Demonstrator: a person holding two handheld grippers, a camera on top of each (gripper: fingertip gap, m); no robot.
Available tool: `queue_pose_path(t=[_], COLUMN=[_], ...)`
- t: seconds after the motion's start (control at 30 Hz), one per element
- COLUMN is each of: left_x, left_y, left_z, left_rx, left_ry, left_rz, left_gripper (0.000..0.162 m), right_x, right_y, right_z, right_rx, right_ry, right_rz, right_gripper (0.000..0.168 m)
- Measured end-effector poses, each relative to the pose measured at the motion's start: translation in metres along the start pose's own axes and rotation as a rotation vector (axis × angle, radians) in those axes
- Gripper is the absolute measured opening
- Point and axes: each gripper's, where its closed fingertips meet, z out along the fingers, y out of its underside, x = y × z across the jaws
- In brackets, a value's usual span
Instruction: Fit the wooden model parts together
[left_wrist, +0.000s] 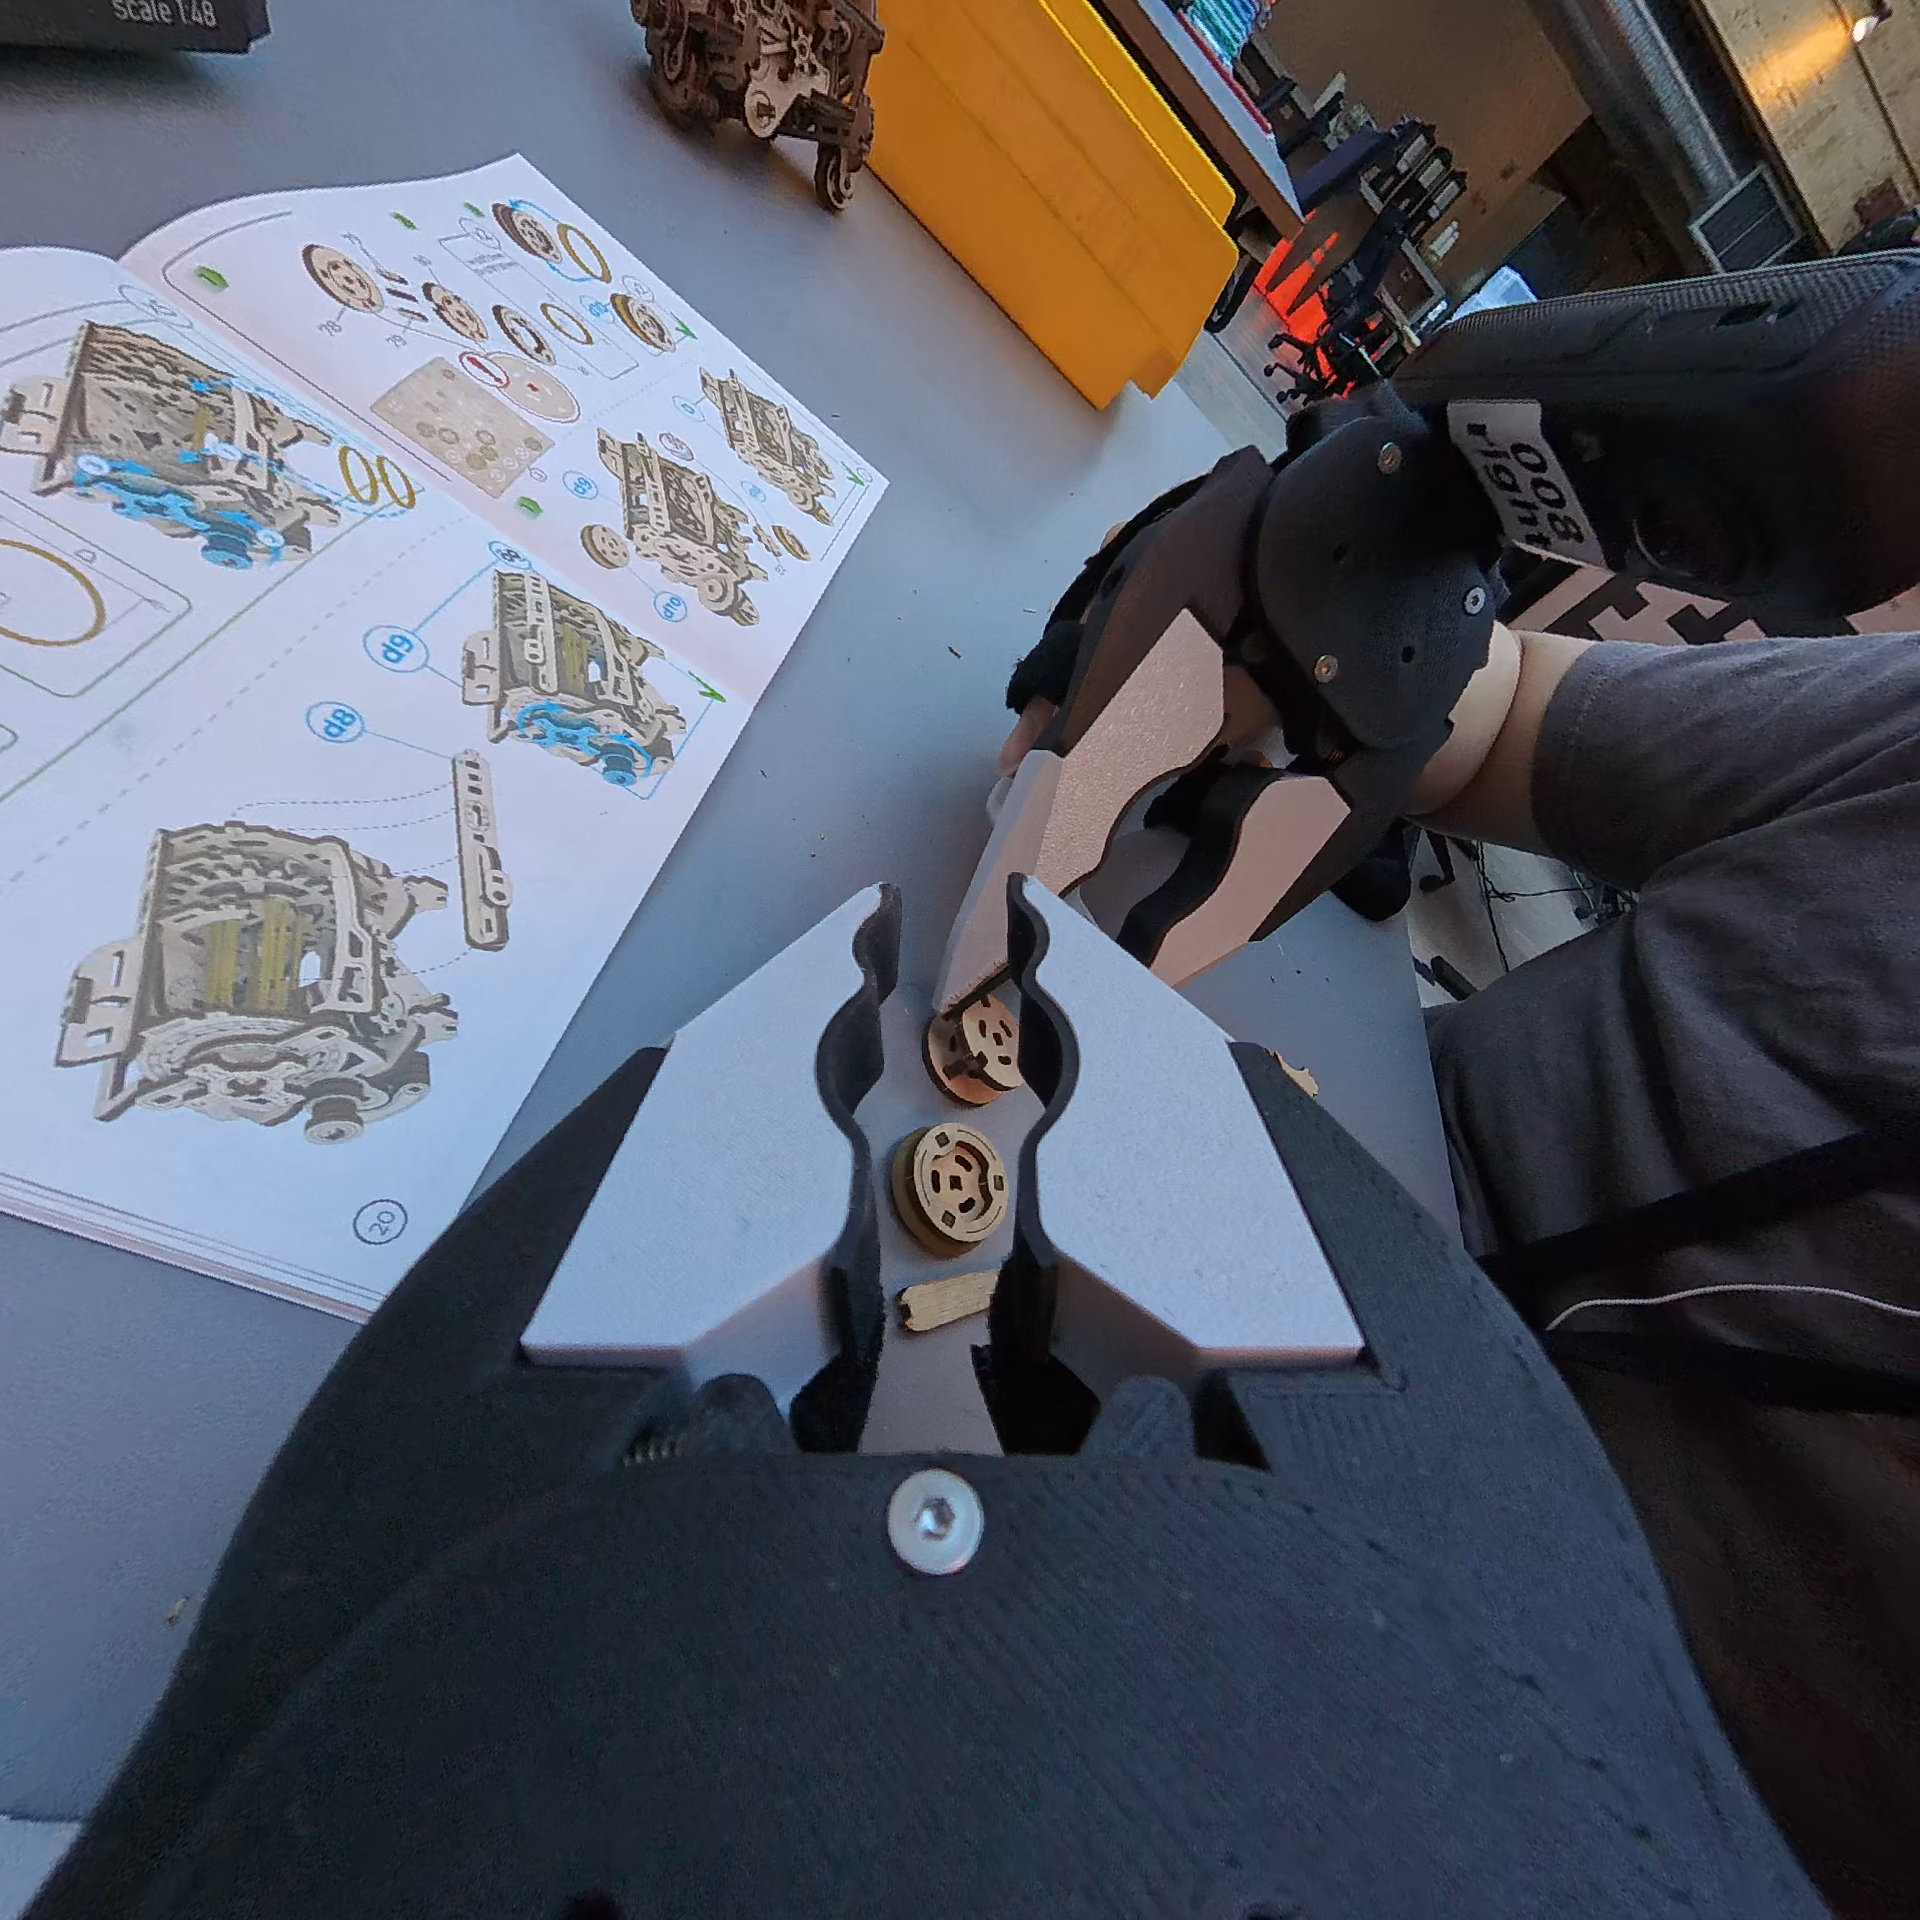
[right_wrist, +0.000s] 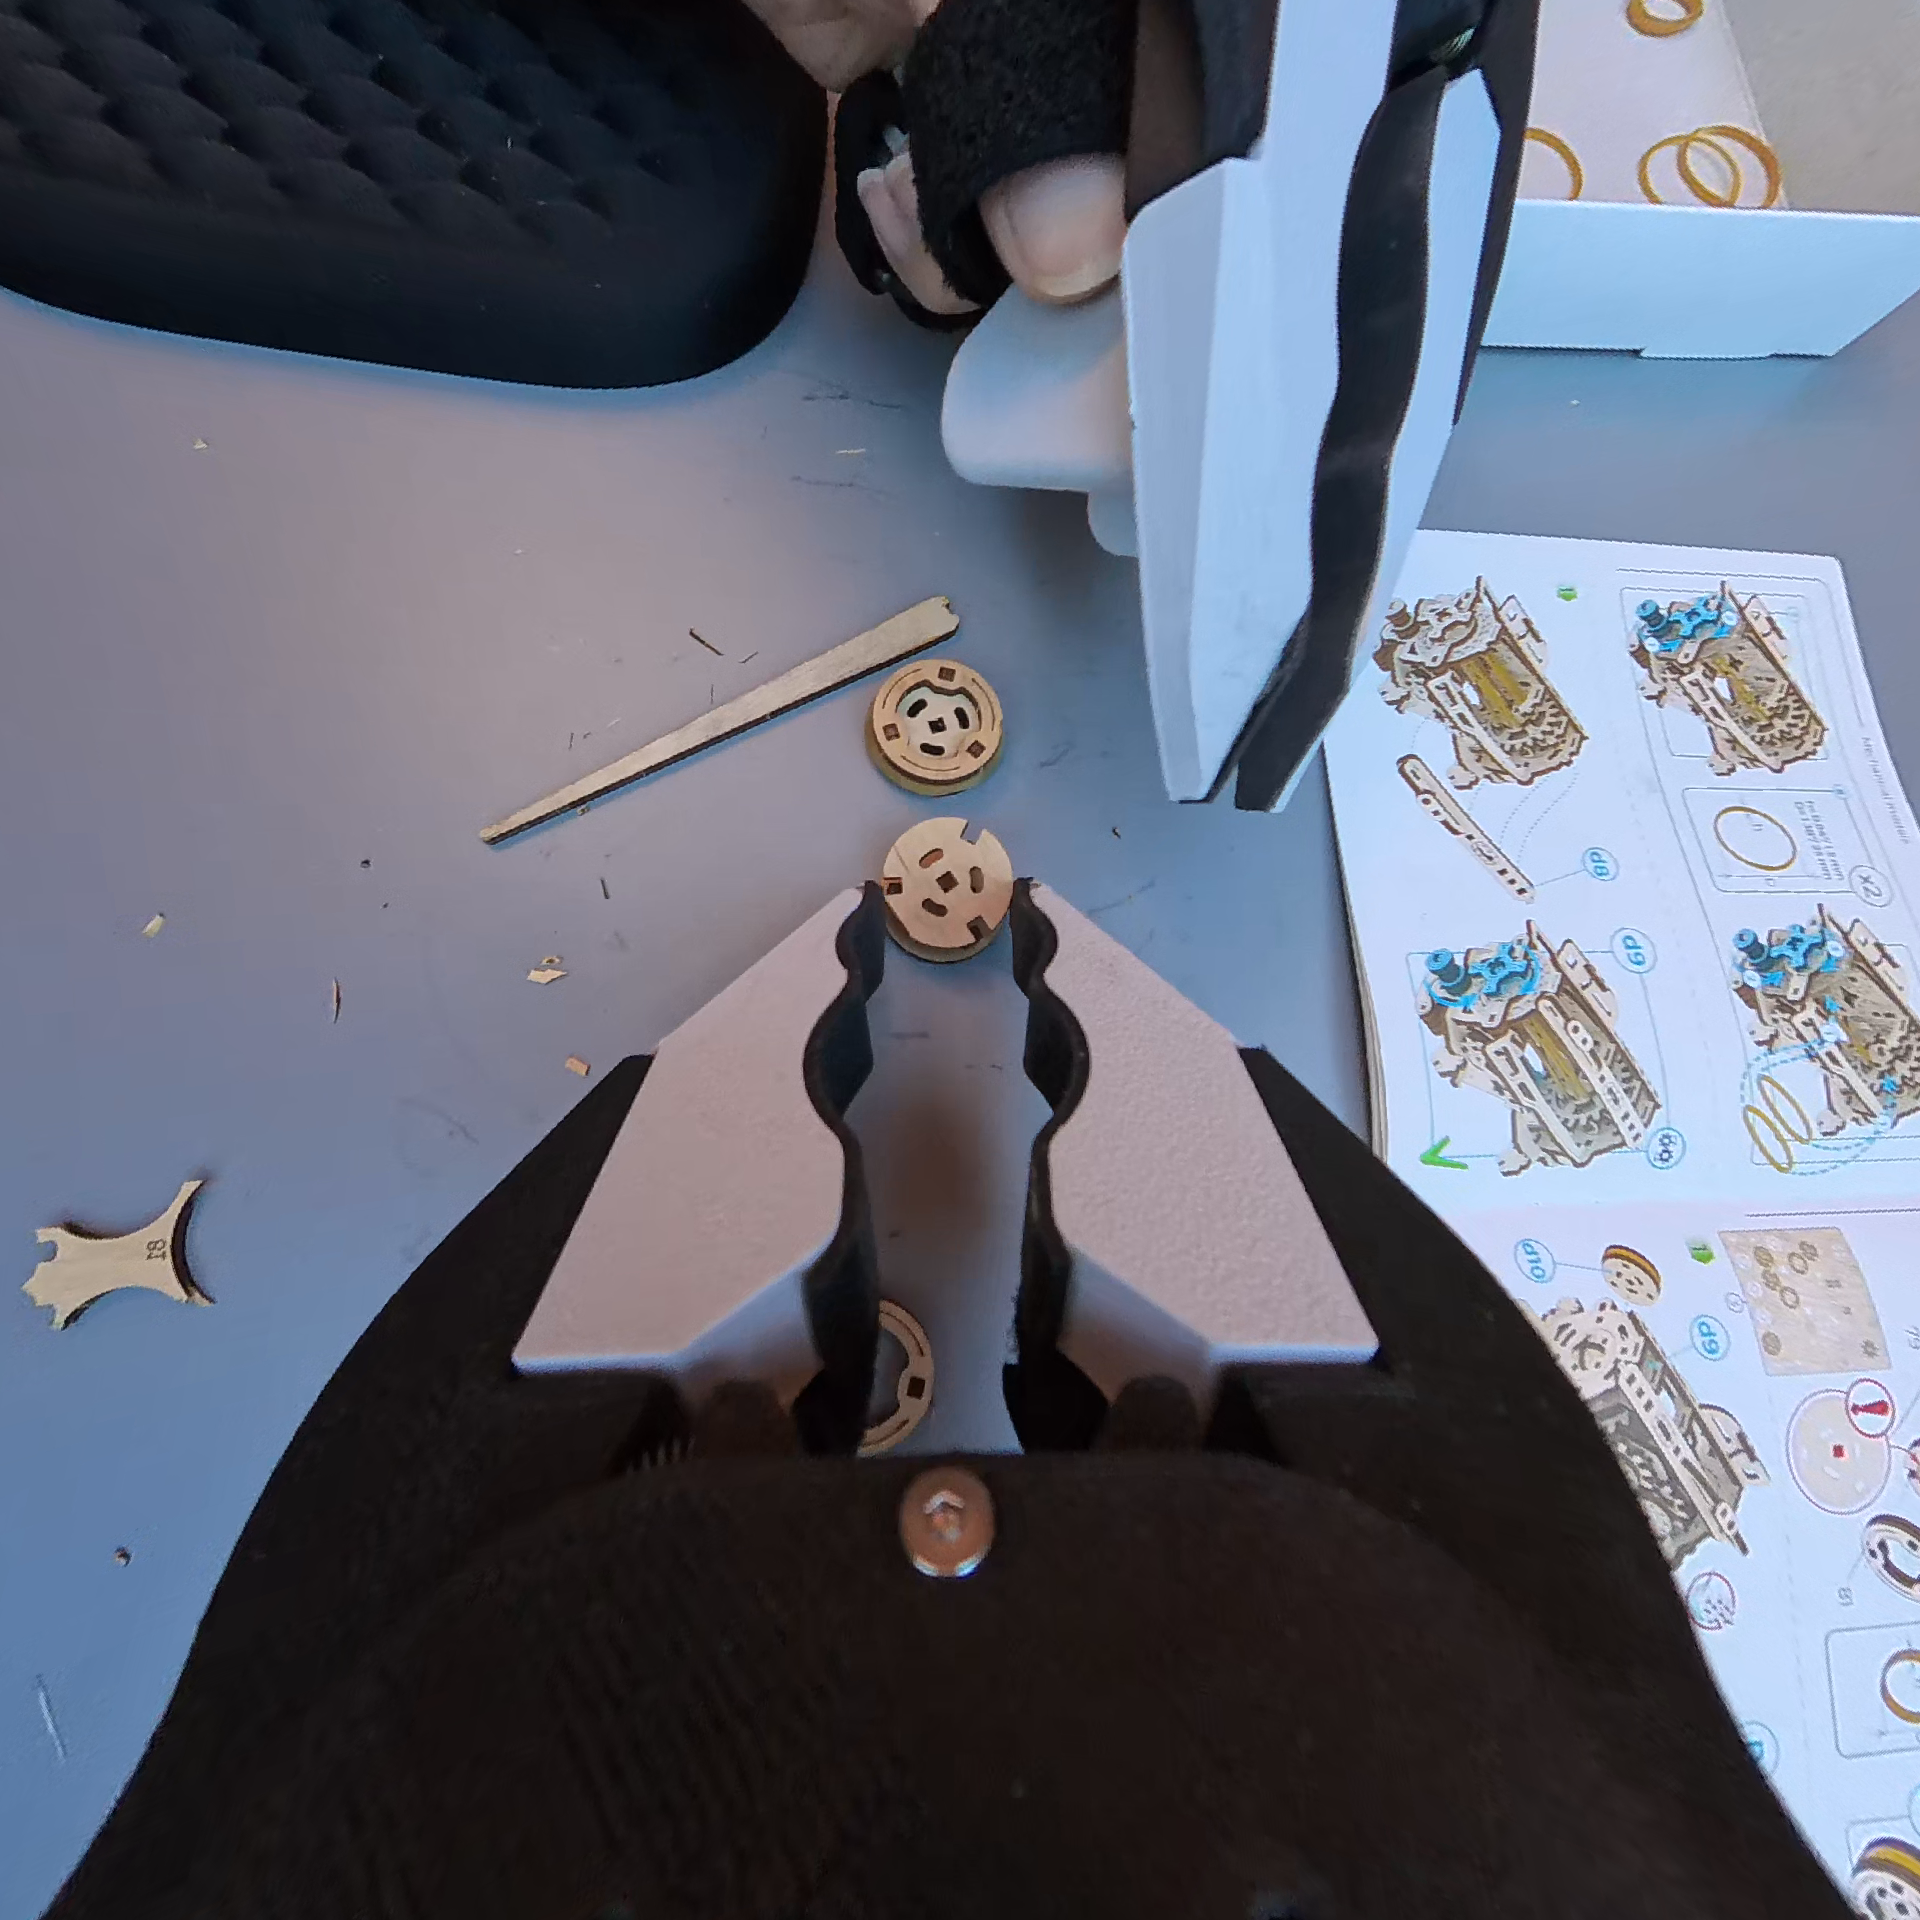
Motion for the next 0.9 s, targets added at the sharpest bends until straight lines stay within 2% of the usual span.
queue_pose_path(t=[0.37,0.6,0.9], left_x=[0.001,0.004,0.006], left_y=[0.0,0.008,0.008], left_z=[-0.005,-0.015,-0.014], left_rx=[-0.012,-0.074,-0.063], left_ry=[0.005,0.016,0.05], left_rz=[0.022,0.13,0.106], left_gripper=[0.019,0.021,0.021], right_x=[-0.001,-0.004,-0.002], right_y=[-0.001,-0.004,-0.007], right_z=[-0.004,-0.006,-0.005], right_rx=[0.028,0.093,0.093], right_ry=[-0.003,-0.033,-0.076], right_rz=[-0.006,0.024,-0.096], right_gripper=[0.027,0.027,0.034])
